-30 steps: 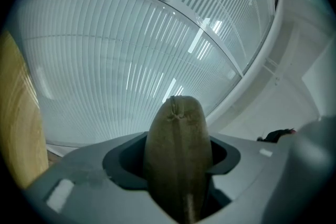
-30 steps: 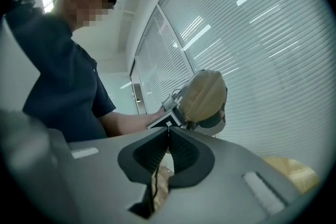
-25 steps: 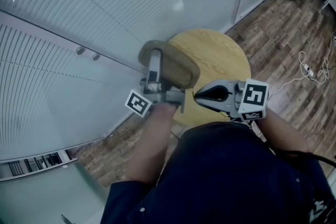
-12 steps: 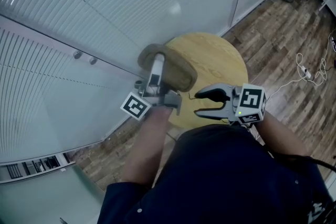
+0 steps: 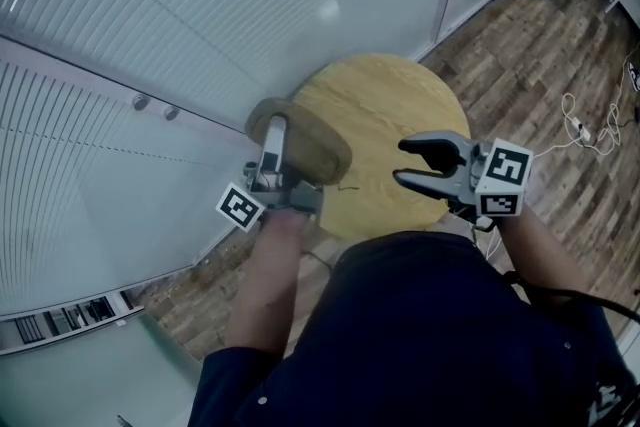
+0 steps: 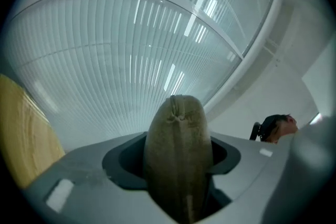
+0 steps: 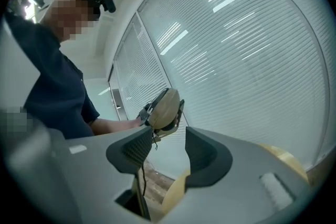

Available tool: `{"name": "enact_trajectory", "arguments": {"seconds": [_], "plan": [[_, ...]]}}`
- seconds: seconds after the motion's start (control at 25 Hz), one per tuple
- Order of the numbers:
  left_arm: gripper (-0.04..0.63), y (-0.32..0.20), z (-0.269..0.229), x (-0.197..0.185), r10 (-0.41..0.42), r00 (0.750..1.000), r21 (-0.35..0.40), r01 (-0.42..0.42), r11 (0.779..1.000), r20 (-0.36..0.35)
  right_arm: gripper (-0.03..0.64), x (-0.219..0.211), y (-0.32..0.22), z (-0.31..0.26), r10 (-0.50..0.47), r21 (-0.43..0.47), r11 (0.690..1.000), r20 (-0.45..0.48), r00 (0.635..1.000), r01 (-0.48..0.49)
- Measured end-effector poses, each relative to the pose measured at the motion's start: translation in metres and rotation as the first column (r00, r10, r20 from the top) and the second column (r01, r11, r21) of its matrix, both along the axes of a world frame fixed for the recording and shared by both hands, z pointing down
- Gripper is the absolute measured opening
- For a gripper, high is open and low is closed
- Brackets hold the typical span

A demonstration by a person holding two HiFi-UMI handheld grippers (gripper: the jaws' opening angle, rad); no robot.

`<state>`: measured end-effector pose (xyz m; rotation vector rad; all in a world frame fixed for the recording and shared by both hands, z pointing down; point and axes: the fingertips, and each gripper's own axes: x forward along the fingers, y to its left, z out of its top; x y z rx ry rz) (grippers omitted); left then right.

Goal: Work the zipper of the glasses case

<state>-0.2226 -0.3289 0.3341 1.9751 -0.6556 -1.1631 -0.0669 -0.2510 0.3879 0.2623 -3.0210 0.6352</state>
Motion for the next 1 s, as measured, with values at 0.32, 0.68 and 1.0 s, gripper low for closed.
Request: {"name": "enact_trajectory", "arguments": {"seconds": [0.32, 0.68, 1.0], "plan": [[0.296, 0.008, 0.025, 0.011, -0.093, 0.844, 0.054, 0.075, 0.996, 0.528, 0.207, 0.034, -0.038, 0.005, 0.229, -0.068, 0.971, 0.018, 0.973, -0.227], [0.298, 0.019, 0.054, 0.017, -0.191, 0.493, 0.139, 0.141, 0.98, 0.849, 0.207, 0.067, -0.057, 0.019, 0.407, -0.075, 0.91, -0.025, 0.913, -0.408], [0.298, 0.03, 0.089, 0.008, -0.194, 0.385, 0.125, 0.197, 0.972, 0.902, 0.149, 0.094, -0.067, 0.035, 0.559, 0.076, 0.828, -0.027, 0.829, -0.556]]}}
